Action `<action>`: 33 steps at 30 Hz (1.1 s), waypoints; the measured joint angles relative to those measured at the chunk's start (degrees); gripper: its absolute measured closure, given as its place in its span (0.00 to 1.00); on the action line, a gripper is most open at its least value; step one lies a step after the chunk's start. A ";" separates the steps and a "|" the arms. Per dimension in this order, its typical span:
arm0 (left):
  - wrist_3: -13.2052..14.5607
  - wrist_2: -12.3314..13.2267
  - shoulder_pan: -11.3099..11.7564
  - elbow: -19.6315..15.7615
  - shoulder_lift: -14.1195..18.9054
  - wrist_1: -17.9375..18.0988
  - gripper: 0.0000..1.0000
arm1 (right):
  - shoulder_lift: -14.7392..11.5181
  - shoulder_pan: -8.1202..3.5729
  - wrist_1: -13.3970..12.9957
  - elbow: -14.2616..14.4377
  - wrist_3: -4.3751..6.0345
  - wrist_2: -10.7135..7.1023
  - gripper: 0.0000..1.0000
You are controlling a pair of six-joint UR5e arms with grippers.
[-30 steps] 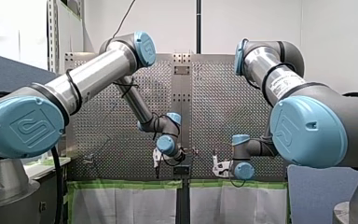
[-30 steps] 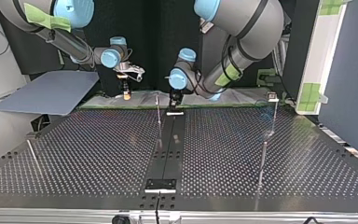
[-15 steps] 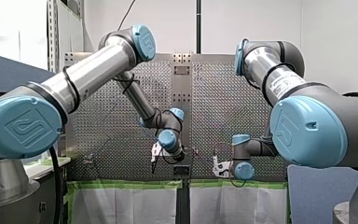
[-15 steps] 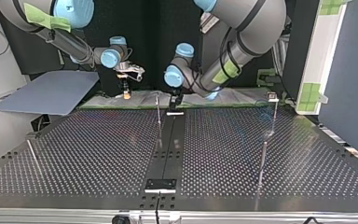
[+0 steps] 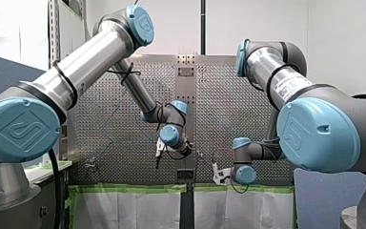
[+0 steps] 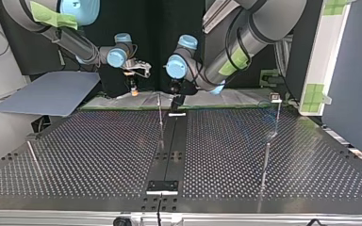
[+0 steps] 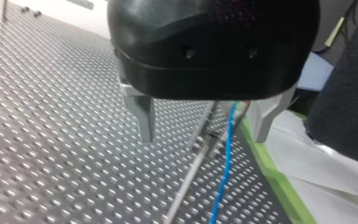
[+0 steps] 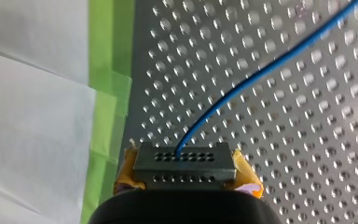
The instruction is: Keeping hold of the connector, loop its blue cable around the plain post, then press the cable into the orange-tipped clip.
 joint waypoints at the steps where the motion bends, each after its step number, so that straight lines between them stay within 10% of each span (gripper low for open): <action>1: 0.04 -0.02 -0.06 -0.50 0.52 0.46 0.02 | 0.00 0.18 0.21 0.11 -0.34 -0.04 1.00; 12: 0.02 -0.06 -0.44 -7.32 5.92 1.80 0.02 | 0.00 2.24 1.27 1.02 -1.28 -0.39 1.00; 33: -1.17 0.28 -0.46 -12.39 6.14 2.67 0.02 | 0.04 1.39 1.73 1.03 0.01 4.02 1.00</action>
